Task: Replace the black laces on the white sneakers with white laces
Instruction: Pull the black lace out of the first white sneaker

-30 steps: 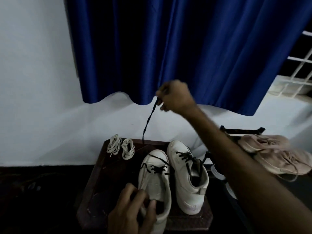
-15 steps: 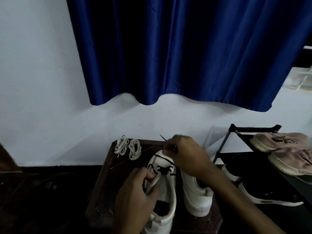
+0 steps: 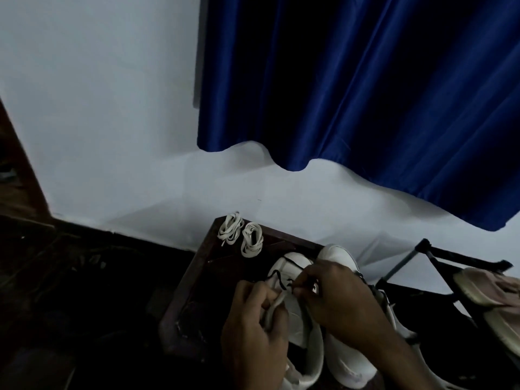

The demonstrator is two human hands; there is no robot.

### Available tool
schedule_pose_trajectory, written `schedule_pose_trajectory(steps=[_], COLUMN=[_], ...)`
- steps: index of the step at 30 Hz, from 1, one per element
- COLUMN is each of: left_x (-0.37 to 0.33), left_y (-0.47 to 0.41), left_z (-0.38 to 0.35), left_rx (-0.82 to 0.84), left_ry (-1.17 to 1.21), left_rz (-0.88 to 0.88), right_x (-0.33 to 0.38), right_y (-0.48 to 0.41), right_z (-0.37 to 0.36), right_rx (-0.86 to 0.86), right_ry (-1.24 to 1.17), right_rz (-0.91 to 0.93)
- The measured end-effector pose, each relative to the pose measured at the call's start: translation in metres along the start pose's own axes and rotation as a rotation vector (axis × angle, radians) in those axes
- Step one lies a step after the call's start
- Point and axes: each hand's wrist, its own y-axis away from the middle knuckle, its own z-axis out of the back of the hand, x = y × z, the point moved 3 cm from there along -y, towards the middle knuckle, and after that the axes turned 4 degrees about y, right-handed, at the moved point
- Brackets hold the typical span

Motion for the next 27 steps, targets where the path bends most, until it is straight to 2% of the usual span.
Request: schedule_pose_trajectory(steps=[2,5,10,13,15,18,21,23,27], left_x=[0.004,0.008,0.024,0.027,0.027,0.025,0.025,0.025,0.026], left_y=[0.004,0.010,0.018,0.018,0.018,0.017,0.016,0.015,0.014], left_z=[-0.003,-0.001,0.002,0.002,0.003,0.003,0.004,0.003,0.004], left_rx=[-0.040,0.017,0.065,0.039,0.024,0.037,0.032,0.026,0.041], left_ry=[0.158,0.373,0.369,0.379,0.380,0.367,0.345,0.340,0.356], left_rz=[0.032,0.050,0.000,-0.002,-0.017,-0.044,-0.078,-0.082,-0.111], right_x=[0.000,-0.002,-0.008,-0.008,-0.007,0.000,0.004,0.004,0.006], right_y=[0.001,0.002,0.001,0.006,0.006,0.003,0.007,0.012,0.019], right_z=[-0.001,-0.002,-0.004,-0.011,-0.018,-0.025,-0.033,-0.036,-0.027], right_rx=[0.003,0.078,0.200,0.203,0.177,0.155,0.012,-0.109,-0.237], right_ry=[0.014,-0.011,-0.063,-0.276,-0.396,-0.151,-0.034,-0.063,-0.165], right_rz=[-0.009,-0.015,-0.014,-0.068,-0.143,-0.069,0.022,0.068,0.152])
